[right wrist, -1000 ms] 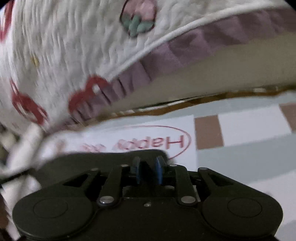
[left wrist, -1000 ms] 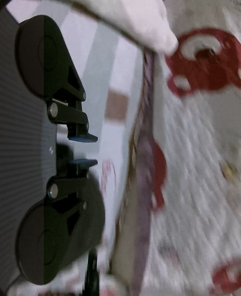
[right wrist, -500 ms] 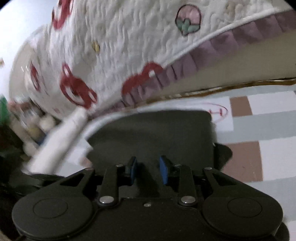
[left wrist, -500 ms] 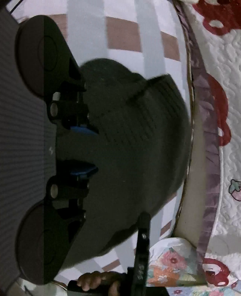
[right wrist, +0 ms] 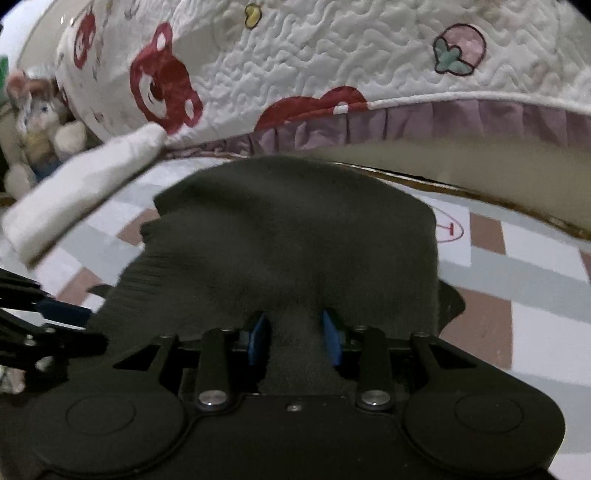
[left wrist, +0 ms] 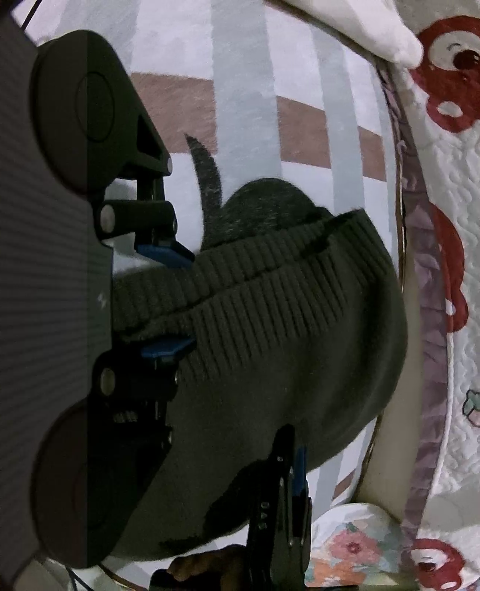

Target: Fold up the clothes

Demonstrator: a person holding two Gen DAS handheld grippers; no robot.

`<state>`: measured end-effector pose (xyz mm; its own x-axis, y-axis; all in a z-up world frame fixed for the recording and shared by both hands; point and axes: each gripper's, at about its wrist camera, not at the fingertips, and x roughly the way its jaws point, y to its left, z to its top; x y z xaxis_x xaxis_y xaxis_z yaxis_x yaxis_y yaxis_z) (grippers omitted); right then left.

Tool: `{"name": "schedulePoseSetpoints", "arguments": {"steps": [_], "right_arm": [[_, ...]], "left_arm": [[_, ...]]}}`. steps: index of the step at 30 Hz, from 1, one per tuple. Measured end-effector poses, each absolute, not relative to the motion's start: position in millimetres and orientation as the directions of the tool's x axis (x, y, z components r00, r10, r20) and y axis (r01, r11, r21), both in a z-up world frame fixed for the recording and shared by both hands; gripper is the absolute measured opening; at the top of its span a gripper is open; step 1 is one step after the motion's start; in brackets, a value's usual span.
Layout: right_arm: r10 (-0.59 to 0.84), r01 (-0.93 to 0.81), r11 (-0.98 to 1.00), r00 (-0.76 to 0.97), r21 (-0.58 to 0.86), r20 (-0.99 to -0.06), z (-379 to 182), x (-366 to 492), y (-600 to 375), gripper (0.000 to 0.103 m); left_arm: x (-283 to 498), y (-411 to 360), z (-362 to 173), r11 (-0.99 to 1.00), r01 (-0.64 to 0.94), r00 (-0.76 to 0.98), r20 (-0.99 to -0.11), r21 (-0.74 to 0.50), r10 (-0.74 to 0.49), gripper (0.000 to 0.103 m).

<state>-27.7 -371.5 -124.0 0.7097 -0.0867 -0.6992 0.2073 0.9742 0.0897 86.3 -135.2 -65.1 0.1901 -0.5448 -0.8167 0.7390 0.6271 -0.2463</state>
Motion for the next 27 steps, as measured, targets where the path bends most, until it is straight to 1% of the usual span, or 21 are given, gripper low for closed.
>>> {"name": "schedulePoseSetpoints", "arguments": {"steps": [3,5,9,10,12,13,14,16,19,22,27], "right_arm": [[-0.127,0.203,0.979,0.689,0.022,-0.714,-123,-18,-367,0.039],[-0.152,0.201,0.979,0.676,-0.018,-0.721,-123,-12,-365,0.039],[-0.133,0.223,0.975,0.655,0.022,-0.744,-116,-9,-376,0.039],[-0.110,0.251,0.964,0.670,0.084,-0.734,-110,-23,-382,0.040],[-0.068,0.301,0.930,0.702,0.209,-0.709,-98,-50,-395,0.049],[-0.048,0.323,0.907,0.718,0.271,-0.694,-92,-64,-402,0.058],[-0.034,0.353,0.872,0.734,0.339,-0.678,-92,-83,-410,0.064],[-0.001,0.411,0.792,0.740,0.452,-0.672,-101,-117,-429,0.064],[0.024,0.501,0.632,0.750,0.591,-0.661,-124,-171,-446,0.065],[0.079,0.474,0.603,0.765,0.642,-0.639,-133,-177,-444,0.065],[0.168,0.426,0.549,0.787,0.720,-0.593,-148,-186,-440,0.065]], "left_arm": [[91,-130,-68,0.641,0.713,0.193,-0.799,-0.285,-0.570,0.055],[93,-127,-70,0.648,0.695,0.195,-0.786,-0.311,-0.586,0.056],[102,-120,-71,0.660,0.653,0.205,-0.752,-0.372,-0.626,0.056],[107,-118,-70,0.661,0.640,0.210,-0.738,-0.392,-0.641,0.056],[115,-114,-67,0.661,0.613,0.221,-0.709,-0.433,-0.670,0.057],[119,-112,-66,0.659,0.600,0.227,-0.694,-0.454,-0.684,0.059],[124,-110,-65,0.658,0.586,0.233,-0.678,-0.474,-0.697,0.062],[132,-108,-63,0.651,0.559,0.241,-0.651,-0.514,-0.720,0.062],[152,-130,-85,0.620,0.543,0.082,-0.699,-0.566,-0.710,0.064],[174,-155,-103,0.613,0.485,-0.049,-0.719,-0.624,-0.693,0.064],[196,-179,-112,0.619,0.454,-0.010,-0.698,-0.641,-0.716,0.068]]}}
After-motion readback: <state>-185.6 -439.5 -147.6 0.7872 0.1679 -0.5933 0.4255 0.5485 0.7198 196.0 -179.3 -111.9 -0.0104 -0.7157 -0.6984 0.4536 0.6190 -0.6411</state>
